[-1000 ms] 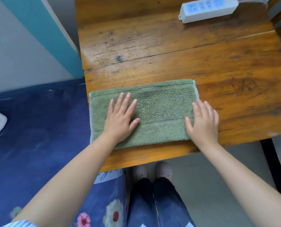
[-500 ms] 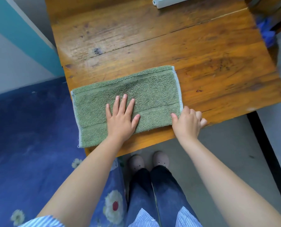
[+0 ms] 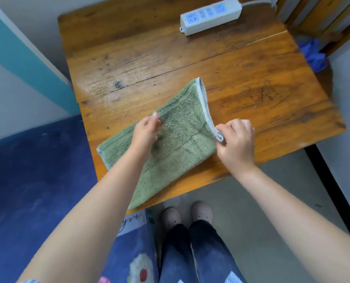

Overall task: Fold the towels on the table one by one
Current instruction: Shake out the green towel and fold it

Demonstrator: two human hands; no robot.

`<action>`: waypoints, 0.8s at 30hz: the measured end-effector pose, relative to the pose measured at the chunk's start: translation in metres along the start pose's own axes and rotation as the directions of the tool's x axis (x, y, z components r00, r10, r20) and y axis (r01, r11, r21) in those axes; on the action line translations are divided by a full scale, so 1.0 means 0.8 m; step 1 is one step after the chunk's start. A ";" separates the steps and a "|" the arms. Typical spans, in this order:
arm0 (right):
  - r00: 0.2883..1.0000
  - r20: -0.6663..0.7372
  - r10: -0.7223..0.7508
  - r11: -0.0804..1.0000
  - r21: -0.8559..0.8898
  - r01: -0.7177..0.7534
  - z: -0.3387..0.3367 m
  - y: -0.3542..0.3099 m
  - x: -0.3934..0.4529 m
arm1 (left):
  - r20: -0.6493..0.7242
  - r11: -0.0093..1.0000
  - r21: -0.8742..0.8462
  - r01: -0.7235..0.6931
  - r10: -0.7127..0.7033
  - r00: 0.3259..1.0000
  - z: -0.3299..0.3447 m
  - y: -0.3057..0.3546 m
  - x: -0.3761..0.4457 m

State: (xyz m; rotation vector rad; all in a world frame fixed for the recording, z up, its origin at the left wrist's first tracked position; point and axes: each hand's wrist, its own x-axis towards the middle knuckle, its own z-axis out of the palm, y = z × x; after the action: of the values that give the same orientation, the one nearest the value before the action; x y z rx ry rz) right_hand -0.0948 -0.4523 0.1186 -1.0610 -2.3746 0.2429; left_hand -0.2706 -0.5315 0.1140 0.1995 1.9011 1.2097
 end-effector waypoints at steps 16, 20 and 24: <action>0.973 0.114 -0.201 0.966 0.186 0.178 0.001 -0.078 -0.074 | -0.071 0.939 0.309 -0.148 0.178 0.981 -0.011 0.033 -0.009; 0.970 0.118 -0.211 0.940 0.298 0.168 0.001 -0.093 -0.081 | -0.170 0.974 0.215 -0.073 0.111 0.979 -0.039 0.037 -0.008; 0.940 0.142 -0.310 0.885 0.403 0.232 0.008 -0.129 -0.088 | -0.164 0.988 0.150 -0.036 0.060 0.985 -0.098 0.023 -0.004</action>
State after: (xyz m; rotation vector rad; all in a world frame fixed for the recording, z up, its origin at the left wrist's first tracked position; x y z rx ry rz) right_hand -0.1252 -0.5737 0.1236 -0.5319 -2.4788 0.7069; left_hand -0.3308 -0.5760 0.1438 0.2292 2.1455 1.1495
